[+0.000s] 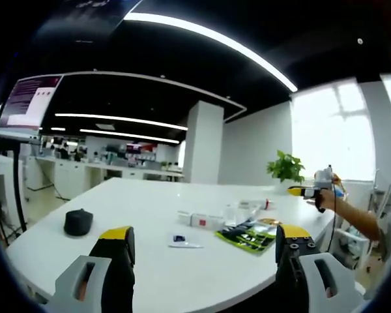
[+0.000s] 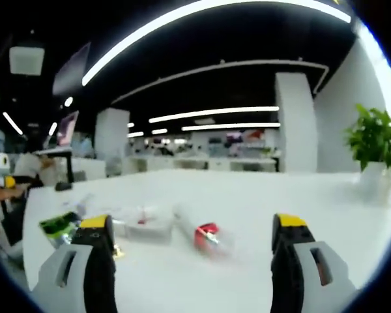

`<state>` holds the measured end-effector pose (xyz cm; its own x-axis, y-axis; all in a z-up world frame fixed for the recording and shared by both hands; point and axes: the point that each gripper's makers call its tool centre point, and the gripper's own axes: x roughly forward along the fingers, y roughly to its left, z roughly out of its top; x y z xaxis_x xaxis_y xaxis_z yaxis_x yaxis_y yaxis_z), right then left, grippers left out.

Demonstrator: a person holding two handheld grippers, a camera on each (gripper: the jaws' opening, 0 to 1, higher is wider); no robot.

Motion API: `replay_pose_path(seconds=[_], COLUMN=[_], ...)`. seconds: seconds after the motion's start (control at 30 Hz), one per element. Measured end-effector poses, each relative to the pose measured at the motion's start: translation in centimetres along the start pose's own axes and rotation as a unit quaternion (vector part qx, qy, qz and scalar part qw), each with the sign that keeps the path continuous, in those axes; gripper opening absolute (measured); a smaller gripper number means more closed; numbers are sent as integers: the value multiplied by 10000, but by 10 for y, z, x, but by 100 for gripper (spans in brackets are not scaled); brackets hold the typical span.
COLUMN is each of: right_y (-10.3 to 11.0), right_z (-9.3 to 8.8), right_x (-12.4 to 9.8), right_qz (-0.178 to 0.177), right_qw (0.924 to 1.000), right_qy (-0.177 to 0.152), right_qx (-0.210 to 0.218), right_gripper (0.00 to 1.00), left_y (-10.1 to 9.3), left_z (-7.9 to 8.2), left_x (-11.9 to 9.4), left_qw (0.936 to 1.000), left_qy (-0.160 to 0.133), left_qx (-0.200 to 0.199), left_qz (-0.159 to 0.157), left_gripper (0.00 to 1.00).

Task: Arrange the skincare products in the storage area until every visible bottle or jar stands upright without overlapping.

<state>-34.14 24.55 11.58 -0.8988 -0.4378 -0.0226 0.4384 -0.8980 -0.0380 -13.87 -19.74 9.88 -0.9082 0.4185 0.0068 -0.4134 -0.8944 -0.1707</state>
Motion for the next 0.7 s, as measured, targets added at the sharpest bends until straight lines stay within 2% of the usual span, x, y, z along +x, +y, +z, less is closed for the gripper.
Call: replay_pose_path(seconds=[0.37,0.6,0.7], right_y=[-17,-24,-26], right_z=[-24,-34,-45], right_x=[20,33,41], right_qz=[42,37,29], right_qw=[9977,9966,9954], right_qy=[301,588,874], right_qx=[609,576,378], right_gripper=[100,99,98], left_y=[-2,-6,-6], left_z=[-4,-5,-6], left_x=[3,2,2], left_qw=[10000,9999,9999], left_qy=[56,52,67], left_qx=[11,19,44], left_qz=[-33,-84,-85], left_gripper=[92,92,92])
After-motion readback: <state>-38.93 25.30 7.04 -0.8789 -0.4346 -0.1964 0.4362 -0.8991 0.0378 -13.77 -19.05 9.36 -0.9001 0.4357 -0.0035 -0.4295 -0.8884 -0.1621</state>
